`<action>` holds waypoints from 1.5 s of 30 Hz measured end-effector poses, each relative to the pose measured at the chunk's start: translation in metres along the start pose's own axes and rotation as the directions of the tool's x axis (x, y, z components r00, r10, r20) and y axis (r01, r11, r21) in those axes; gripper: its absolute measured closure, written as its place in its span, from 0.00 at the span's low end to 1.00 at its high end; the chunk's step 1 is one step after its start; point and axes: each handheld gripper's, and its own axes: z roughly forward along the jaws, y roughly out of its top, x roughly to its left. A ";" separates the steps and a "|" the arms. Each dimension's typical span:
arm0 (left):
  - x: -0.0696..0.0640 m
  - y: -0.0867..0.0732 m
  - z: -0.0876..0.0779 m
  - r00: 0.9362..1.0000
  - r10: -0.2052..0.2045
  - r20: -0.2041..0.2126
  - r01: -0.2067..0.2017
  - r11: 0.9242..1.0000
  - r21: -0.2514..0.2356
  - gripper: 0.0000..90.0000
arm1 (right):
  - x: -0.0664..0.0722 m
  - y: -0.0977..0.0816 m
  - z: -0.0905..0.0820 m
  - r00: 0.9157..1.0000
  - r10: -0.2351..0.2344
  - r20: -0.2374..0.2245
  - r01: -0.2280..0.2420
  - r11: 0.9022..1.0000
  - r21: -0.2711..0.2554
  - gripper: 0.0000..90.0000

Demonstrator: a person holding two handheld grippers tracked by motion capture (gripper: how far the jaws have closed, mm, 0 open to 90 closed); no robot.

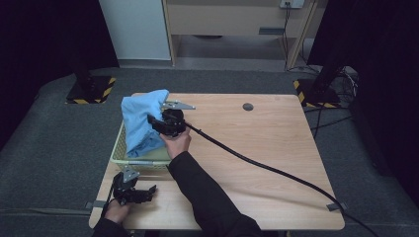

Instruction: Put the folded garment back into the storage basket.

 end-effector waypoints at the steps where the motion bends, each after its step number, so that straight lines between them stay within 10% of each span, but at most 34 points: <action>1: 0.000 0.000 0.000 1.000 0.000 0.000 0.000 1.000 0.000 0.00 | 0.000 -0.001 0.001 1.000 -0.001 0.002 0.001 1.000 0.004 0.75; 38: 0.000 0.000 0.000 1.000 -0.003 0.002 0.003 1.000 -0.002 0.00 | -0.018 -0.028 0.030 0.999 0.028 0.034 -0.032 0.993 0.117 0.73; 45: 0.000 0.000 0.000 1.000 -0.002 0.001 0.002 1.000 -0.002 0.00 | -0.022 -0.030 0.033 0.999 0.022 0.041 -0.028 0.988 0.151 0.58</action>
